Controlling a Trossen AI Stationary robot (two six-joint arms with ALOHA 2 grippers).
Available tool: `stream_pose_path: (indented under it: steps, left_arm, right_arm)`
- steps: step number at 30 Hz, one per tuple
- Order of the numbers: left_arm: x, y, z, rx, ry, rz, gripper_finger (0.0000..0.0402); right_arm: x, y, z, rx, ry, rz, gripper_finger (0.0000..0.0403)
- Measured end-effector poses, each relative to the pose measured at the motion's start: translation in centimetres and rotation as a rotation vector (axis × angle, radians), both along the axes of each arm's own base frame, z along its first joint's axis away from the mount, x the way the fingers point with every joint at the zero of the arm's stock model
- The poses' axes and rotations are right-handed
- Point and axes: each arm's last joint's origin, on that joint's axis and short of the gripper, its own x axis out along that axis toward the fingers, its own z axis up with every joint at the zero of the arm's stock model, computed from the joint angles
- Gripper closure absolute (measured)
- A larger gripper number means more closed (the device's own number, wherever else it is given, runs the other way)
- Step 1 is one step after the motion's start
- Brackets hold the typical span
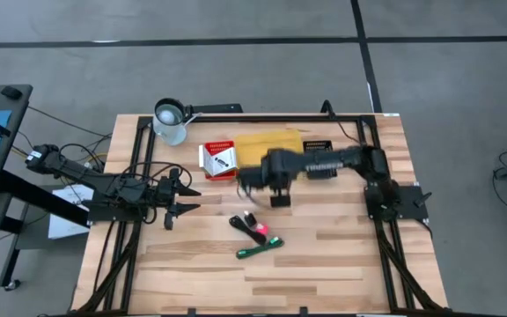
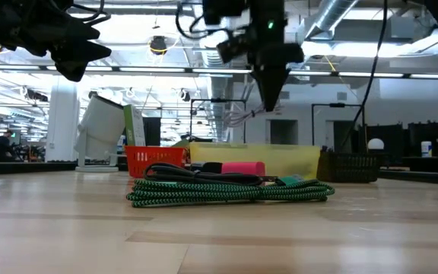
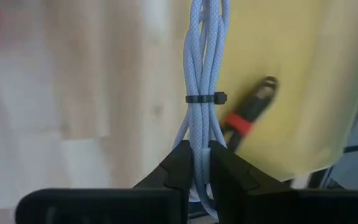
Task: Pick and place items into bin
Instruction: Put the white charger cable into the yellow bin, then put the green charger cable into the yellow bin
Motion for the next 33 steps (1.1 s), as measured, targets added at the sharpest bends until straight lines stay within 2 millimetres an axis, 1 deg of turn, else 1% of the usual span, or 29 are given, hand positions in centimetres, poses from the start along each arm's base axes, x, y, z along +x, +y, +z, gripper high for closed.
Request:
stream_pose_path:
  steps: [5,9,12,16,21,24,26,29,33]
  left_arm:
    - [0.0,0.0,0.0,0.001,0.0,0.0,0.0232]
    - [0.0,0.0,0.0,0.003,0.0,0.0,0.0232]
    - [0.0,0.0,0.0,0.004,0.0,0.0,0.0232]
    - [0.0,0.0,0.0,0.005,0.0,-0.001,0.0232]
    - [0.0,0.0,0.0,0.003,-0.003,0.0,0.0232]
    - [0.0,0.0,0.0,0.004,-0.002,0.0,0.0232]
    - [0.0,0.0,0.0,0.004,-0.002,0.0,0.0232]
    - [0.0,0.0,0.0,0.004,0.0,0.0,0.0232]
    - [0.0,0.0,-0.1,0.006,0.006,0.0,0.0232]
  right_arm:
    - [-0.2,-5.4,0.0,0.016,-0.019,-0.093,0.0365]
    - [-0.7,-8.9,0.0,0.018,-0.042,-0.181,0.0354]
    - [-0.9,-10.6,0.0,0.017,-0.066,-0.224,0.0338]
    - [-0.9,-11.5,0.0,0.013,-0.091,-0.244,0.0319]
    - [-0.8,-11.4,0.0,0.013,-0.103,-0.244,0.0304]
    - [-0.7,-10.5,0.0,0.018,-0.095,-0.257,0.0301]
    - [-0.7,-9.5,0.0,0.048,-0.08,-0.262,0.0301]
    - [-0.5,-7.3,-0.1,0.134,-0.061,-0.246,0.0301]
    - [0.1,-3.5,-0.1,0.193,-0.059,-0.174,0.03]
